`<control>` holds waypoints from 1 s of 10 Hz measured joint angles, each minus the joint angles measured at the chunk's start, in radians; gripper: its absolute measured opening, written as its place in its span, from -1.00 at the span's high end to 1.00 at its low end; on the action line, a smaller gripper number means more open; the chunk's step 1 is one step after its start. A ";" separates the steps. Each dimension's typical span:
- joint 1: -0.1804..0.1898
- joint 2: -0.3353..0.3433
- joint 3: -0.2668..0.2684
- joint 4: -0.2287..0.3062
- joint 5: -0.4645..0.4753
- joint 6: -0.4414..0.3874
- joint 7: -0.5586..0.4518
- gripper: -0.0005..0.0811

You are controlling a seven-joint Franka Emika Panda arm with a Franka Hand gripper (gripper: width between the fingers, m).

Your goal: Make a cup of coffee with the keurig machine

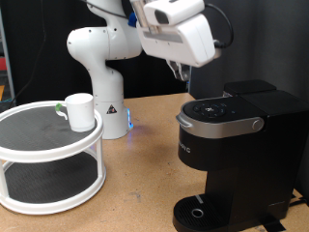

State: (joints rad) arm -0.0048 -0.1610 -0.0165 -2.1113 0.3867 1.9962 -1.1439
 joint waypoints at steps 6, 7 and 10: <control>-0.009 -0.022 -0.009 -0.036 0.046 0.009 0.133 0.97; -0.015 -0.044 -0.020 -0.063 0.051 -0.015 0.135 0.97; -0.018 -0.079 -0.050 -0.083 0.050 -0.105 0.041 0.97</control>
State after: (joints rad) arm -0.0231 -0.2401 -0.0664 -2.1942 0.4371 1.8907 -1.1031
